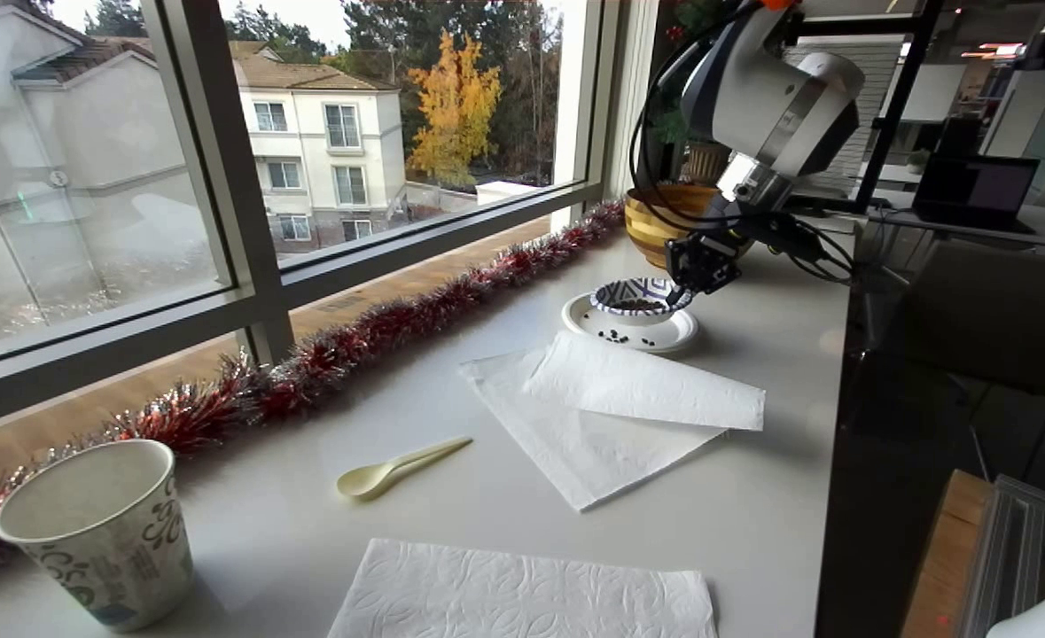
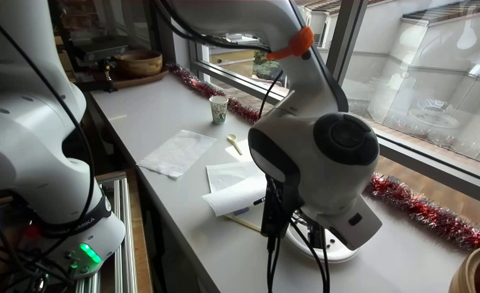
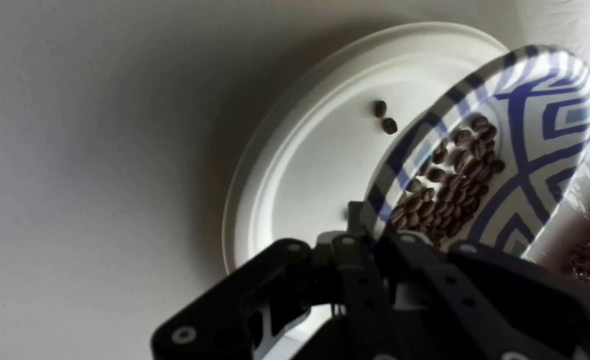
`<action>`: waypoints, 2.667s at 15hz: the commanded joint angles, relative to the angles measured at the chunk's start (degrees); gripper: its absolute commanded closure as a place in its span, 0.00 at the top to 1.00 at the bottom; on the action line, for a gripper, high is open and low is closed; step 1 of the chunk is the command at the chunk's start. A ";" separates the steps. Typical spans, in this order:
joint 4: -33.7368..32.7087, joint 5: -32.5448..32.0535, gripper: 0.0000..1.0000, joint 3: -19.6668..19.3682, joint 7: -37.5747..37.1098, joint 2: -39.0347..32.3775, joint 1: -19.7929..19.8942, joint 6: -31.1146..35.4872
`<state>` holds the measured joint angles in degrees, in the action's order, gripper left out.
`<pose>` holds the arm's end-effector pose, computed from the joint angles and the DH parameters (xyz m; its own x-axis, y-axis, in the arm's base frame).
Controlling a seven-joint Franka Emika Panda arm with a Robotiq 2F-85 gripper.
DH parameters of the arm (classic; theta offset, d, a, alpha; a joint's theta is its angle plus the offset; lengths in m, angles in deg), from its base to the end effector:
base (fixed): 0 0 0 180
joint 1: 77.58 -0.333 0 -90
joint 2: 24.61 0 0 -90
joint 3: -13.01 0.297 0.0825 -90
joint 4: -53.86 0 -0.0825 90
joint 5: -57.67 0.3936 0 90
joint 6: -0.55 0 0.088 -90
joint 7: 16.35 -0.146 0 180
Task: Put the bowl on the white plate
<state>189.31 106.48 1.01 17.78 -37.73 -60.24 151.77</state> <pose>0.4457 -0.2621 0.1706 0.7701 -0.6219 0.1422 -0.5509 -0.7607 -0.3434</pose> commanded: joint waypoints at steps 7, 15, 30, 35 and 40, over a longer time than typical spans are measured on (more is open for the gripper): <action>-6.40 9.63 0.01 1.23 1.22 -8.35 0.52 6.78; -8.17 8.24 0.01 2.37 0.12 -11.02 -0.67 8.30; -7.21 6.43 0.01 2.59 1.68 -11.47 -1.35 5.89; -7.32 5.80 0.01 1.30 0.95 -12.24 -0.36 5.10; -7.94 5.72 0.01 -0.60 0.82 -12.87 0.92 3.52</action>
<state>181.95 113.44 1.53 18.26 -48.15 -60.60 156.77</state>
